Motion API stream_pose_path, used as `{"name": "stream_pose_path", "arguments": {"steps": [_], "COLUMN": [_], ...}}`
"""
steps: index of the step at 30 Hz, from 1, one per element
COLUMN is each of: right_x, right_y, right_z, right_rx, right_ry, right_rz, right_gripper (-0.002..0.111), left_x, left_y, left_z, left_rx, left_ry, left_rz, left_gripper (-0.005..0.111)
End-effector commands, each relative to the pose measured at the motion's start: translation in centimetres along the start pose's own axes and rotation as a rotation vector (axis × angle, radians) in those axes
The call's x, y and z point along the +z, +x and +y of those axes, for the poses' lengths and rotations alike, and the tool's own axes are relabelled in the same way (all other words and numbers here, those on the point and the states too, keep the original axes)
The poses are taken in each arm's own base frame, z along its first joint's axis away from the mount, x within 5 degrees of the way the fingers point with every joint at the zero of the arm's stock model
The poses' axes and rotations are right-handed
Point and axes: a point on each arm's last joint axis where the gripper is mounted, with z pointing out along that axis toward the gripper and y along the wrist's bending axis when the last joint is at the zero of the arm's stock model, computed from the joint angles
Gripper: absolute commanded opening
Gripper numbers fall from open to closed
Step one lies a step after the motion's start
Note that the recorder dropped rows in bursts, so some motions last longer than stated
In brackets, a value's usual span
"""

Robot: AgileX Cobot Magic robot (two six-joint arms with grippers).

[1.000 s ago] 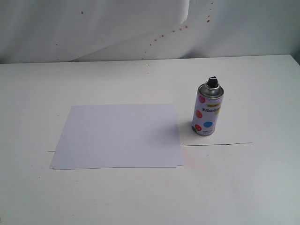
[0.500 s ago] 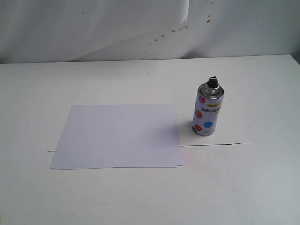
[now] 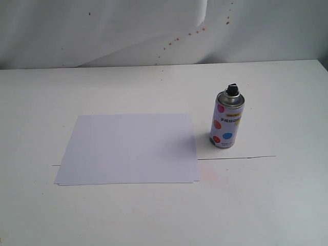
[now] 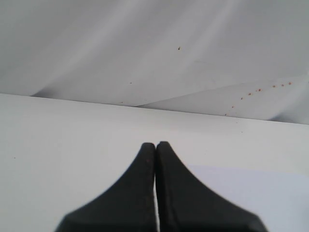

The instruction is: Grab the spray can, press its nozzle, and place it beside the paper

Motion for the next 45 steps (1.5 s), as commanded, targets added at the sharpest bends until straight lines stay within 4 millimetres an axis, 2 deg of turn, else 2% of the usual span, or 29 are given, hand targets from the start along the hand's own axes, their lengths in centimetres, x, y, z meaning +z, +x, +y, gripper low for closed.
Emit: {"name": "stream_pose_path", "arguments": {"steps": [1, 25, 29, 34, 37, 42, 45], "right_x": [0.0, 0.0, 0.0, 0.0, 0.0, 0.0, 0.0], "right_y": [0.1, 0.1, 0.1, 0.1, 0.1, 0.1, 0.1], "right_z": [0.1, 0.1, 0.1, 0.1, 0.1, 0.1, 0.1], "right_rx": [0.022, 0.019, 0.019, 0.022, 0.022, 0.022, 0.022], "right_ry": [-0.013, -0.013, -0.013, -0.013, -0.013, -0.013, -0.013], "right_rz": [0.000, 0.000, 0.000, 0.000, 0.000, 0.000, 0.000], "right_gripper": [0.000, 0.000, 0.000, 0.000, 0.000, 0.000, 0.000], "left_x": [0.0, 0.0, -0.2, -1.7, -2.3, -2.7, -2.9], "left_y": [0.1, 0.1, 0.0, -0.6, 0.3, 2.0, 2.9], "left_z": [0.0, 0.0, 0.0, -0.3, -0.6, 0.1, 0.5], "left_rx": [0.003, 0.003, 0.108, 0.224, 0.328, 0.244, 0.270], "left_ry": [-0.001, -0.001, 0.004, 0.035, 0.082, 0.026, 0.009], "left_rz": [0.001, 0.001, -0.012, -0.127, -0.060, 0.117, 0.165], "left_gripper": [0.000, 0.000, 0.000, 0.000, 0.000, 0.000, 0.000]}}
